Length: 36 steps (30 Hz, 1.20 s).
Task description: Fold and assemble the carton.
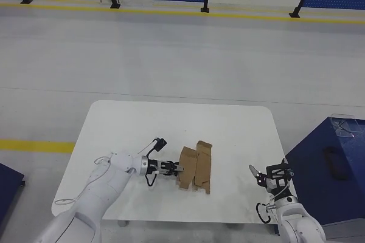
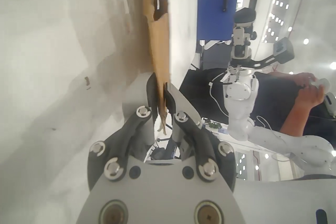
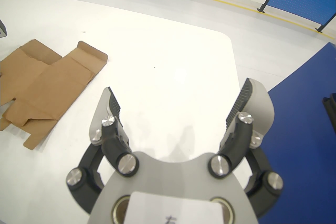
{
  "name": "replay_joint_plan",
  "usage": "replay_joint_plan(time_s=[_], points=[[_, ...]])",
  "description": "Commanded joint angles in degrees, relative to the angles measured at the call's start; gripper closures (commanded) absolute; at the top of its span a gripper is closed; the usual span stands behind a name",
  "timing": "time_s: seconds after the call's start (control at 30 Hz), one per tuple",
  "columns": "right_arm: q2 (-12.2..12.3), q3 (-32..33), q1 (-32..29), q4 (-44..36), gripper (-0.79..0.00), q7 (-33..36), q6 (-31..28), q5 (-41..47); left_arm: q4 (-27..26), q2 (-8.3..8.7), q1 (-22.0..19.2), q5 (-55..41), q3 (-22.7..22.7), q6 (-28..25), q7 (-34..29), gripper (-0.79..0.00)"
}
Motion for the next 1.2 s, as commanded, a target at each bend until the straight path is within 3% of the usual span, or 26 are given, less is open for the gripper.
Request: replay_joint_plan(time_s=[0.0,0.17,0.27,0.33,0.43,0.57,0.67,0.77,1.07,1.1,1.13,1.17], points=[[0.0,0.0,0.0,0.0,-0.785,0.0,0.0,0.0,-0.3,0.08,-0.2,-1.8,-0.7,-0.8,-0.7,0.0],[0.0,0.0,0.0,0.0,-0.785,0.0,0.0,0.0,-7.1,2.29,1.0,-3.9,-2.0,-1.4,-0.1,0.0],[0.0,0.0,0.0,0.0,-0.785,0.0,0.0,0.0,-15.5,5.46,3.8,-4.1,-3.5,-2.6,1.1,0.0],[0.0,0.0,0.0,0.0,-0.785,0.0,0.0,0.0,-23.2,8.5,6.9,-3.7,-5.6,-3.9,2.3,0.0],[0.0,0.0,0.0,0.0,-0.785,0.0,0.0,0.0,-36.9,13.82,13.9,-2.5,-10.9,-4.4,2.9,0.0],[0.0,0.0,0.0,0.0,-0.785,0.0,0.0,0.0,-56.9,20.52,25.9,-3.4,-21.3,-0.8,-0.7,0.0],[0.0,0.0,0.0,0.0,-0.785,0.0,0.0,0.0,-69.0,24.34,34.7,-5.1,-29.8,1.2,-2.7,0.0],[0.0,0.0,0.0,0.0,-0.785,0.0,0.0,0.0,-76.9,27.1,41.6,-5.7,-36.4,1.9,-3.4,0.0],[0.0,0.0,0.0,0.0,-0.776,0.0,0.0,0.0,-78.1,27.62,42.7,-6.0,-37.5,2.2,-3.7,0.0],[0.0,0.0,0.0,0.0,-0.388,0.0,0.0,0.0,-78.1,27.62,42.7,-6.0,-37.5,2.2,-3.7,0.0],[0.0,0.0,0.0,0.0,-0.363,0.0,0.0,0.0,-78.1,27.62,42.7,-6.0,-37.5,2.2,-3.7,0.0],[0.0,0.0,0.0,0.0,-0.391,0.0,0.0,0.0,-78.1,27.62,42.7,-6.0,-37.5,2.2,-3.7,0.0]])
